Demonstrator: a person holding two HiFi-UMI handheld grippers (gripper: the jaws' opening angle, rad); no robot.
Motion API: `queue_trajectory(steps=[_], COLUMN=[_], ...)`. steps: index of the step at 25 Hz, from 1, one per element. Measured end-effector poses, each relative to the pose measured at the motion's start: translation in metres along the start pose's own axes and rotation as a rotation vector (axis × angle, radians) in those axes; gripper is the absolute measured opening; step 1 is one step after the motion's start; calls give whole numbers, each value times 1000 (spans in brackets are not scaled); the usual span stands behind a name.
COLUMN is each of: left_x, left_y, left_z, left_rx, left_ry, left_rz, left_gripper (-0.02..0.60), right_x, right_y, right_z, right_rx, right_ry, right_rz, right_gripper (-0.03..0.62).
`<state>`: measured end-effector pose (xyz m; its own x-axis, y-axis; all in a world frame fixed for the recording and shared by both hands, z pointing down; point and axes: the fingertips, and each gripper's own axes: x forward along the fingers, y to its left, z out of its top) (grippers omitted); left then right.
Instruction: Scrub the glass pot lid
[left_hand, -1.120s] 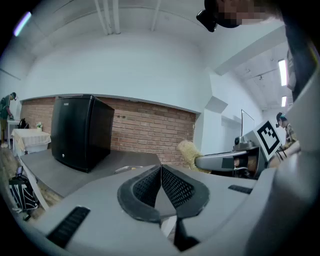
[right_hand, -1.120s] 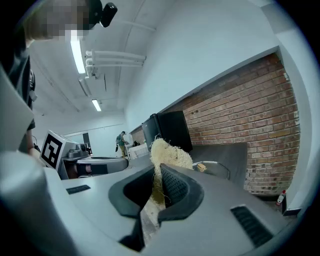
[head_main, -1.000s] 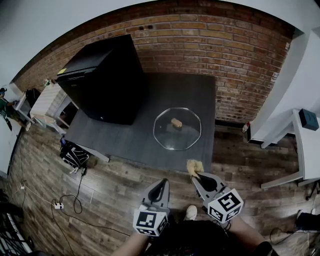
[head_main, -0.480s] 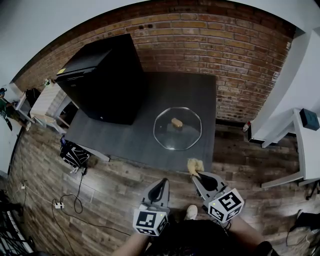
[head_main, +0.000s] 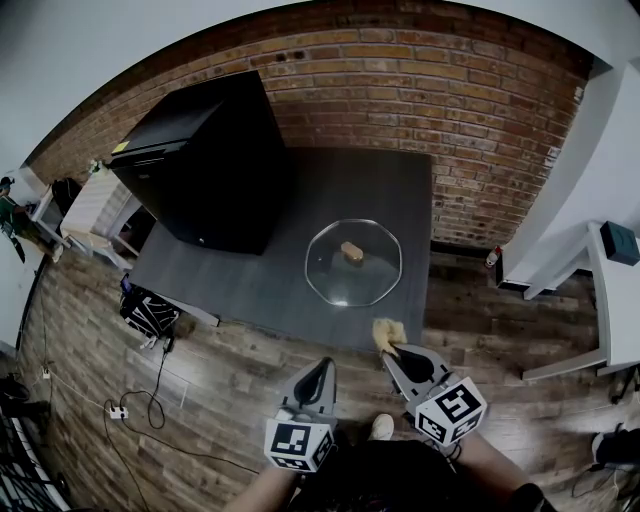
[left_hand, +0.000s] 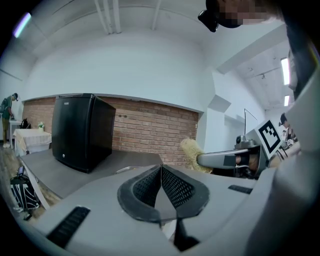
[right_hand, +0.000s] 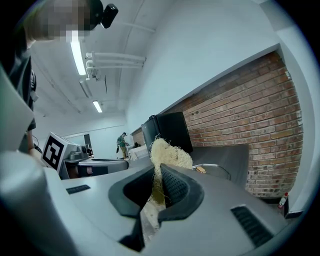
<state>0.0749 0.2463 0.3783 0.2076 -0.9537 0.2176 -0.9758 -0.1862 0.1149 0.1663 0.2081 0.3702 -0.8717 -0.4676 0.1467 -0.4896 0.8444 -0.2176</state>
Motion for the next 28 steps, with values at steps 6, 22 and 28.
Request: queue_trajectory(steps=[6,22,28], left_x=[15,59,84], left_y=[4,36,64], left_z=[7,23,22], left_rx=[9,44,51], left_ry=[-4,-9,8], left_rz=[20,38,-12], left_gripper=[34,34,35], right_x=[8,38,68], right_y=[-13,-49,-61], right_z=[9,21,25], right_rx=[-8,6,7], right_ry=[-13,-45,-39], right_rz=[9,-6,-69], right_gripper=[41,41,41])
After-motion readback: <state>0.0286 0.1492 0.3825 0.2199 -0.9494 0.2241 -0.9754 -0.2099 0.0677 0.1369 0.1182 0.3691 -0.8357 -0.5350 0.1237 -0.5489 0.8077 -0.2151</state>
